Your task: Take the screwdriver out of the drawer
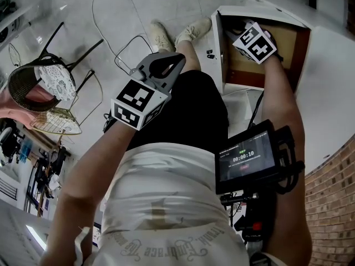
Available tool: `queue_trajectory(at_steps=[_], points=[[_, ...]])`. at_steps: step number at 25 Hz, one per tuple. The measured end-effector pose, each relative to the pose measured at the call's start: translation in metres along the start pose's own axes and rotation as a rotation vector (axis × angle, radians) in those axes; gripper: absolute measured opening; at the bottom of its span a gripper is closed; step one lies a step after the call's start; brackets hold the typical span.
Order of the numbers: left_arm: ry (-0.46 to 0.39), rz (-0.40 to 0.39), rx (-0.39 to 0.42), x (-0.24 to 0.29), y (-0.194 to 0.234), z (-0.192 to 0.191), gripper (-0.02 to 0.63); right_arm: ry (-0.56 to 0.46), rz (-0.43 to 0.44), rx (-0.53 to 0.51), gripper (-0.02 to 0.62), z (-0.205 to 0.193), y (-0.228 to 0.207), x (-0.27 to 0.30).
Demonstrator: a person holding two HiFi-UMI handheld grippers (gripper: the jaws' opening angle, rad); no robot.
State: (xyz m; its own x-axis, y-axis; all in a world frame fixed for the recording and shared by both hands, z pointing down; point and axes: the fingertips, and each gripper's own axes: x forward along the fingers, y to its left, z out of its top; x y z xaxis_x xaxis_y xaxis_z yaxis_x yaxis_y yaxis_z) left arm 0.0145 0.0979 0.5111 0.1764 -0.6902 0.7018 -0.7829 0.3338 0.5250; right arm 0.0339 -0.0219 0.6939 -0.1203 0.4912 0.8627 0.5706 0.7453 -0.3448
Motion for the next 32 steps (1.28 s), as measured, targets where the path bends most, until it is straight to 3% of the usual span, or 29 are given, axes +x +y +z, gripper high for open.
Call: queue_trajectory(at_steps=[8, 20, 32], points=[[0.009, 0.001, 0.018, 0.007, 0.005, 0.005, 0.021, -0.085, -0.095, 0.191, 0.069, -0.008, -0.010, -0.002], [0.019, -0.015, 0.072, 0.015, 0.010, 0.013, 0.021, -0.142, -0.205, 0.254, 0.067, -0.007, -0.031, -0.015], [0.049, -0.053, 0.146, 0.018, 0.018, 0.027, 0.021, -0.221, -0.276, 0.403, 0.067, -0.014, -0.025, -0.020]])
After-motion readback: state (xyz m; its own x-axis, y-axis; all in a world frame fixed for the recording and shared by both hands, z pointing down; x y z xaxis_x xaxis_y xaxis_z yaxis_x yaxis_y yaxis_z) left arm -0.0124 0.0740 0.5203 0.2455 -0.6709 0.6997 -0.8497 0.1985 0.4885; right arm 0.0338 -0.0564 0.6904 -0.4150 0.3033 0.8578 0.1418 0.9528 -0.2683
